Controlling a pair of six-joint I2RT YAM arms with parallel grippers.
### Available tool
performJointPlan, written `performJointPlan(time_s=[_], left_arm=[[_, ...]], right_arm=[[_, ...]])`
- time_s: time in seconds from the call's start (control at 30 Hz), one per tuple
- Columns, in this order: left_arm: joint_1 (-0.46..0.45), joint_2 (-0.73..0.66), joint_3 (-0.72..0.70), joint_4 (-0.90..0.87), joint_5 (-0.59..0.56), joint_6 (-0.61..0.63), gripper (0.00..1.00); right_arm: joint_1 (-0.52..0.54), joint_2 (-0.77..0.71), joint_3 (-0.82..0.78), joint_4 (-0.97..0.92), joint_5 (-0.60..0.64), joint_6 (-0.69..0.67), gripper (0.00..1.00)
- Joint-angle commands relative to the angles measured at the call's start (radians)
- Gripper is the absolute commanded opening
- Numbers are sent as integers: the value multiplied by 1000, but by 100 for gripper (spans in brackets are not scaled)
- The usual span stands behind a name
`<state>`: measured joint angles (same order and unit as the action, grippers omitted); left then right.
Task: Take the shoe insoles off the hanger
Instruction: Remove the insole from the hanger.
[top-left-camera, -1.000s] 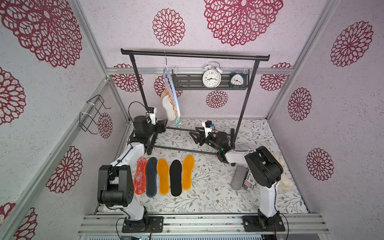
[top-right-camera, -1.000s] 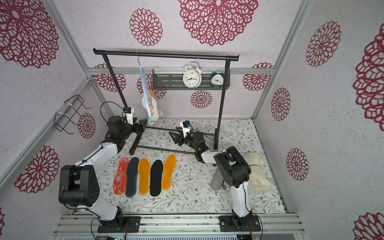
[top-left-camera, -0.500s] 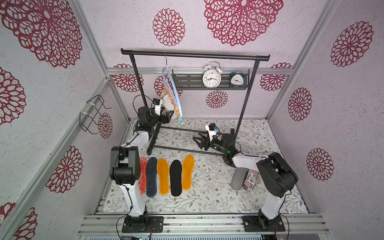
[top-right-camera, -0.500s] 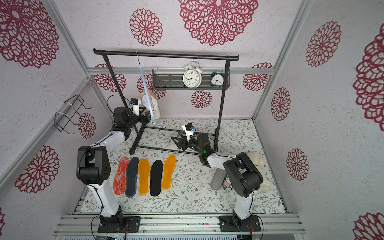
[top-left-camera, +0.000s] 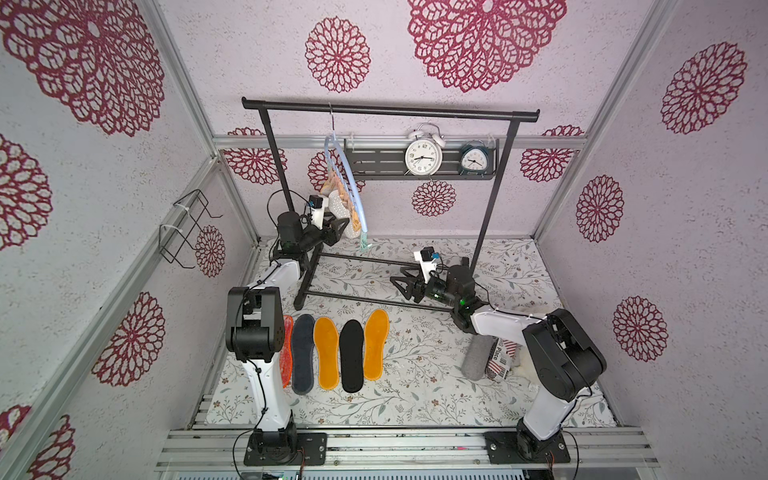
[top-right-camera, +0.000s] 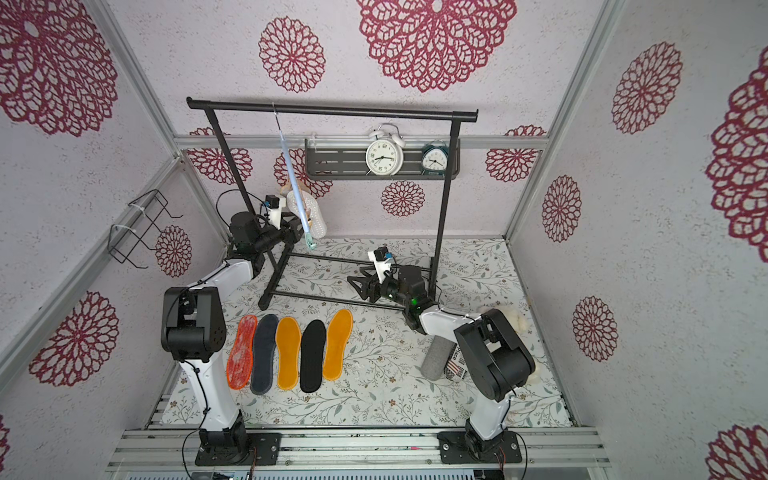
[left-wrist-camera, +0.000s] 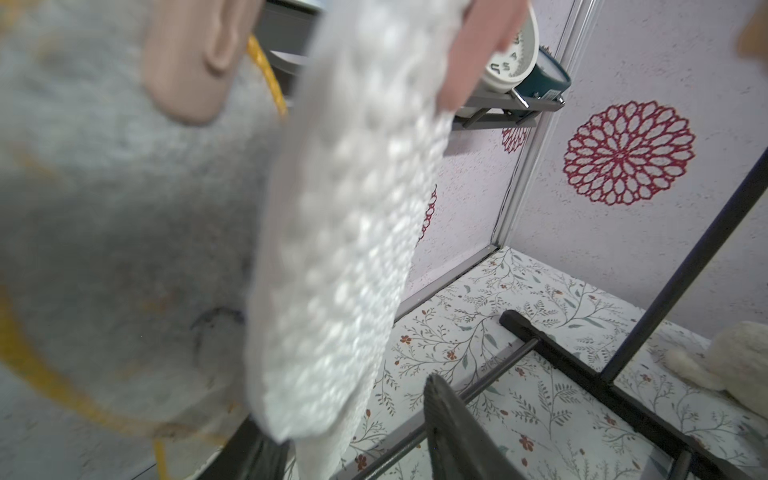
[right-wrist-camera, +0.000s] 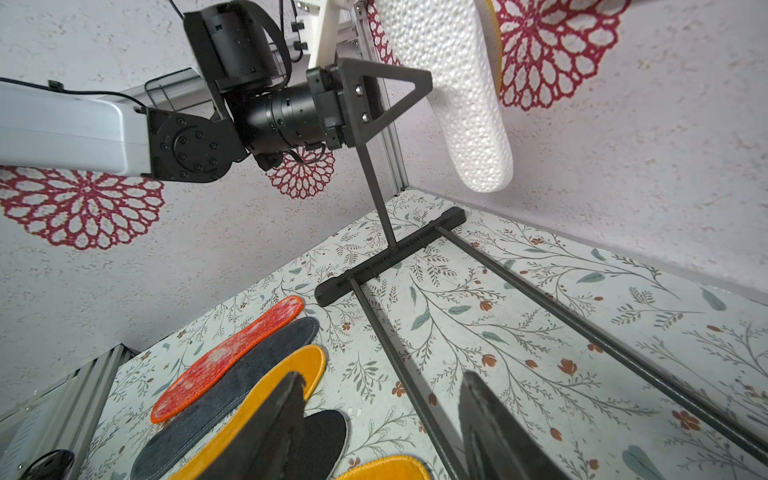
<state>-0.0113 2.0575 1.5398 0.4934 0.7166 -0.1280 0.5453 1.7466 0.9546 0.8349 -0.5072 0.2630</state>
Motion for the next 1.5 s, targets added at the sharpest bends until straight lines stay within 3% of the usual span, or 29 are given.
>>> performJointPlan(time_s=[0.0,0.17,0.37,0.43,0.83,1.03,1.47], left_arm=[[-3,16,12,99,49,-71,51],[-3,42,49,145,91,-139,40],[-12,33,41,146,116,-163,5],[-14,22,27,146,120,-167,0],[-36,-64,-43,145,260,-256,0],[-74,-83,-63,162,331,-339,0],[-104,-139,-91,257,434,-548,0]], right_arm=[[-8,-33,10,18,-24,-5,62],[-8,-34,17,13,-29,-4,61],[-8,-47,4,14,-24,-7,61],[-8,-52,0,16,-21,-7,61],[-37,-60,140,-7,-52,37,61],[-50,-26,346,-142,-85,24,62],[-84,199,851,-408,-246,-16,61]])
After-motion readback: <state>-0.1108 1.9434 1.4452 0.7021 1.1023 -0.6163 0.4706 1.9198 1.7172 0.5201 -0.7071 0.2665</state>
